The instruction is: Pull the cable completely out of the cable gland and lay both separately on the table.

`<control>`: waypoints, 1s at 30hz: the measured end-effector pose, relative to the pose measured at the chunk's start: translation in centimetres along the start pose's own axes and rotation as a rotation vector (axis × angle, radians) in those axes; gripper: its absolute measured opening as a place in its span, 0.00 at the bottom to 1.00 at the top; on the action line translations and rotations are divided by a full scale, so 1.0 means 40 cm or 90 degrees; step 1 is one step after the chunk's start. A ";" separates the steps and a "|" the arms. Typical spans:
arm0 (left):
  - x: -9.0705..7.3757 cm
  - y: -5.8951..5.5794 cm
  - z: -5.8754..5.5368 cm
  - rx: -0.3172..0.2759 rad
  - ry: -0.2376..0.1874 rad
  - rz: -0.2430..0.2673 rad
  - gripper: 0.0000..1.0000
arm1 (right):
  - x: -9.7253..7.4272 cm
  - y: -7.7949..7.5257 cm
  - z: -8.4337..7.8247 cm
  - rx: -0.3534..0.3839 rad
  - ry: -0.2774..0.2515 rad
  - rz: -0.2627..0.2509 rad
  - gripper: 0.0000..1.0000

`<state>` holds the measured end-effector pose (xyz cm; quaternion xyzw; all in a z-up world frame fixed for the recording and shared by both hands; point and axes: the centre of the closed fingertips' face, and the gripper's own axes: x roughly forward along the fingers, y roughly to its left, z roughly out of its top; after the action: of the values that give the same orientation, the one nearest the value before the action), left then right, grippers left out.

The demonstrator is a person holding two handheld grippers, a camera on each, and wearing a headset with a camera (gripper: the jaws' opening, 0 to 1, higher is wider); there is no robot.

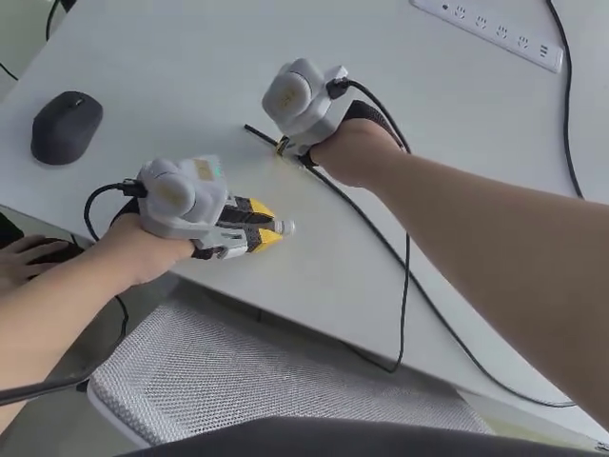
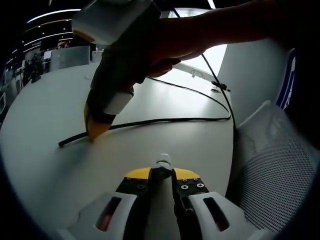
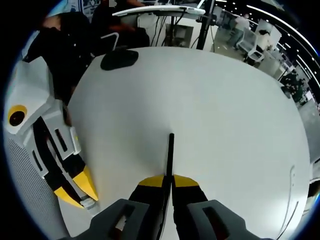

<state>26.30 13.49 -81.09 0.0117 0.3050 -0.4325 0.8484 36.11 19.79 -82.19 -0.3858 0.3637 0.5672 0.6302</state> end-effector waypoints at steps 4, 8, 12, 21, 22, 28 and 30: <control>0.003 0.002 -0.001 0.022 0.010 0.003 0.16 | 0.001 0.001 0.000 -0.006 0.002 -0.001 0.00; 0.004 0.002 -0.001 0.031 0.018 0.004 0.16 | 0.001 0.003 0.000 -0.027 0.005 -0.008 0.00; 0.004 0.000 -0.001 0.038 0.023 0.006 0.16 | 0.002 0.004 0.002 -0.051 0.016 -0.016 0.00; 0.003 -0.003 0.005 0.040 0.025 0.016 0.17 | -0.001 0.004 0.002 -0.101 0.030 -0.034 0.01; 0.004 -0.003 0.003 0.045 0.028 0.017 0.18 | -0.001 0.004 0.002 -0.102 0.031 -0.035 0.02; 0.005 0.002 0.003 0.051 0.029 0.024 0.20 | -0.003 -0.008 0.003 -0.107 0.037 -0.054 0.06; 0.005 0.002 0.003 0.051 0.029 0.025 0.21 | -0.005 -0.012 0.004 -0.107 0.033 -0.058 0.09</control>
<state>26.51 13.34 -81.12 0.0617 0.3067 -0.4272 0.8483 36.57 19.84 -81.91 -0.4678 0.3131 0.5566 0.6110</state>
